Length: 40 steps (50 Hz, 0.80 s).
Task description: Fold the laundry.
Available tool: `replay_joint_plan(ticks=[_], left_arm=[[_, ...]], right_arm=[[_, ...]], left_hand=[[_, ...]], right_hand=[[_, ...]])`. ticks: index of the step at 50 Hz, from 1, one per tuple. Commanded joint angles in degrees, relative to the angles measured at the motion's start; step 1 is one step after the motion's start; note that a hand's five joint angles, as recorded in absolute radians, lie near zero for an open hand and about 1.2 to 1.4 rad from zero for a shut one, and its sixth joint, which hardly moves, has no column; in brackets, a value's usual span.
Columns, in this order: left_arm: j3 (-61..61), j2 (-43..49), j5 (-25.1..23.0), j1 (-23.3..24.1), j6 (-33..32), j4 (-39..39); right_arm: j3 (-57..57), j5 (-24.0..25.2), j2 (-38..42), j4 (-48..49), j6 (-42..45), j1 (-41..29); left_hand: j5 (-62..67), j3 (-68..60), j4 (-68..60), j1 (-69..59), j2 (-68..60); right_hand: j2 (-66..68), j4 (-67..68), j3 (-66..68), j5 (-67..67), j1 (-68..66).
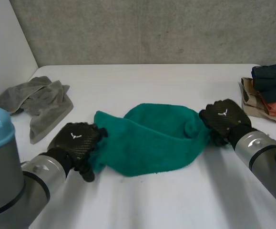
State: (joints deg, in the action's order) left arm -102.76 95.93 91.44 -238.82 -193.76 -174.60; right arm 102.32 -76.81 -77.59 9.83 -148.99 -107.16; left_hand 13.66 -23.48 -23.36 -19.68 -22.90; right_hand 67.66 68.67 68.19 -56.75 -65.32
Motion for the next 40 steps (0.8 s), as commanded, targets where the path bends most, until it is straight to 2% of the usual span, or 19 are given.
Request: replay_joint_plan(ticks=[1,5,10,12,17,21,24,27,28,29,32,40], left_arm=[[8.9,0.5,-0.1,0.5,0.0,0.3],[16.0,7.7,-0.1,-0.3,-0.1,-4.6],[27.5,20.4,-1.1,-4.5,-3.8,-7.4],[30.8,24.7,-2.9,-5.7,-6.1,-7.3],[41.5,37.9,-11.5,-7.8,-13.6,-4.1],[46.7,44.2,-14.1,-8.6,-15.1,-1.3],[48.4,46.4,-15.3,-8.4,-15.1,0.1],[49.1,47.9,-19.3,-7.6,-14.9,0.7],[49.2,48.0,-20.1,-7.4,-14.7,0.7],[49.3,48.5,-21.4,-6.6,-14.5,0.6],[49.6,48.8,-21.5,-5.3,-13.8,0.7],[47.8,47.6,-21.6,-3.9,-13.5,0.6]], right_arm=[[-0.8,2.4,-7.4,1.9,-1.3,-1.5],[-1.0,4.5,-12.0,2.3,-2.2,-2.6],[-0.9,5.0,-16.8,2.1,-5.0,-3.0],[-0.9,5.0,-19.3,2.0,-6.9,-3.1],[-0.9,5.3,-23.9,2.0,-10.4,-3.1],[-1.6,6.2,-27.1,2.2,-12.4,-3.0],[-2.6,7.7,-28.3,2.0,-13.6,-2.9],[-3.6,9.0,-28.5,1.7,-15.3,-3.1],[-3.7,9.2,-28.5,1.8,-15.7,-3.0],[-3.8,9.4,-28.5,1.8,-16.1,-3.0],[-4.1,9.6,-28.4,1.8,-16.9,-2.4],[-4.3,9.5,-27.3,1.9,-16.8,-2.1]], left_hand=[[-10.3,10.1,10.0,6.3,9.5],[-10.1,9.9,9.8,6.1,9.3],[-9.1,8.9,8.8,5.1,8.3],[-8.6,8.4,8.3,4.6,7.8],[-7.4,7.2,7.1,3.4,6.6],[-7.9,7.7,7.6,3.9,7.1],[-8.2,8.1,7.9,4.2,7.5],[-7.2,7.1,6.9,3.2,6.5],[-6.1,5.9,5.8,2.1,5.3],[0.3,-0.5,-0.6,-4.3,-1.0],[10.2,-10.4,-10.5,-14.2,-11.0],[5.9,-6.1,-6.2,-9.9,-6.7]], right_hand=[[12.3,11.3,11.8,-13.3,-14.7],[12.3,11.3,11.8,-13.3,-14.7],[12.3,11.3,11.8,-13.3,-14.7],[12.3,11.3,11.8,-13.3,-14.7],[12.3,11.3,11.8,-13.3,-14.7],[12.3,11.3,11.8,-13.3,-14.7],[12.3,11.3,11.8,-13.3,-14.7],[12.3,11.3,11.8,-13.3,-14.7],[12.3,11.3,11.8,-13.3,-14.7],[12.3,11.3,11.8,-13.3,-14.7],[12.3,11.3,11.8,-13.3,-14.7],[12.3,11.3,11.8,-13.3,-14.7]])
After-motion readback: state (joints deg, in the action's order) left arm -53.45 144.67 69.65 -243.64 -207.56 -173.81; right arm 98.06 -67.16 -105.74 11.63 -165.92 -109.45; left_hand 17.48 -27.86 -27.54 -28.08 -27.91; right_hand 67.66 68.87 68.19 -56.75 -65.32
